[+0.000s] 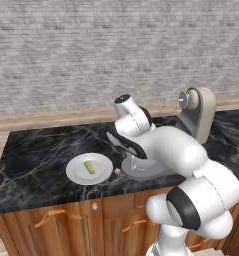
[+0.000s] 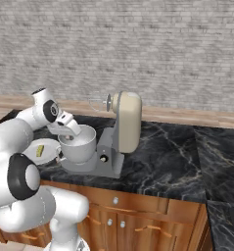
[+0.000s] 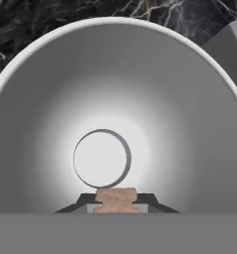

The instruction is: Add butter and sugar cubes to the stand mixer bowl and then turn on the stand mixer to begin making frosting.

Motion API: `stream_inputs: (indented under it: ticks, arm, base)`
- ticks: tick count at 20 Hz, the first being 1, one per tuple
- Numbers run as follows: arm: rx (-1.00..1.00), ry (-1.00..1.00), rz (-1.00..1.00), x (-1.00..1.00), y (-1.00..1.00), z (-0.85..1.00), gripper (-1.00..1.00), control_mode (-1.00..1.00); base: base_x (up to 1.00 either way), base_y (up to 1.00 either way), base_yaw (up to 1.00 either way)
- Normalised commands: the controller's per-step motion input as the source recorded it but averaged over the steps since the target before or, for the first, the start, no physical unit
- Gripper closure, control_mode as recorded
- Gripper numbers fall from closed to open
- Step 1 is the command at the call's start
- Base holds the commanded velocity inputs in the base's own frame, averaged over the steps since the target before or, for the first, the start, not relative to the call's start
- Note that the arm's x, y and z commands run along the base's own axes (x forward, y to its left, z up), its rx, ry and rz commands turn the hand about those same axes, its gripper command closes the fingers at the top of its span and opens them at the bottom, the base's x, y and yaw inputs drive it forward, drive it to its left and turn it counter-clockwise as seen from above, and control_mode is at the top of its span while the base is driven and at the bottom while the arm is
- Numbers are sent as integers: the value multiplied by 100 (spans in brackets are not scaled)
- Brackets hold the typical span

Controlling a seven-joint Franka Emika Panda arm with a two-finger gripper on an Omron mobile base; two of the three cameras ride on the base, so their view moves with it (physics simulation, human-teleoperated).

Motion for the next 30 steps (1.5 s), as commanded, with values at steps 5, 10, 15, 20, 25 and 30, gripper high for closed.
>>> stream_inputs:
  ticks: [5,10,15,20,25,30]
  arm:
    - [0,0,0,15,-23,-24,100,-100]
    - [2,0,0,5,-36,-28,100,-100]
    - [5,1,0,5,-42,-48,100,-100]
    - [3,9,0,17,-27,-69,-100,-100]
    - [3,9,0,8,-6,-46,-100,-100]
    - [4,-15,-2,-64,17,42,-100,-100]
  base:
    - [0,0,0]
    - [0,0,0]
    - [0,0,0]
    - [0,0,0]
    - [0,0,0]
    - [0,0,0]
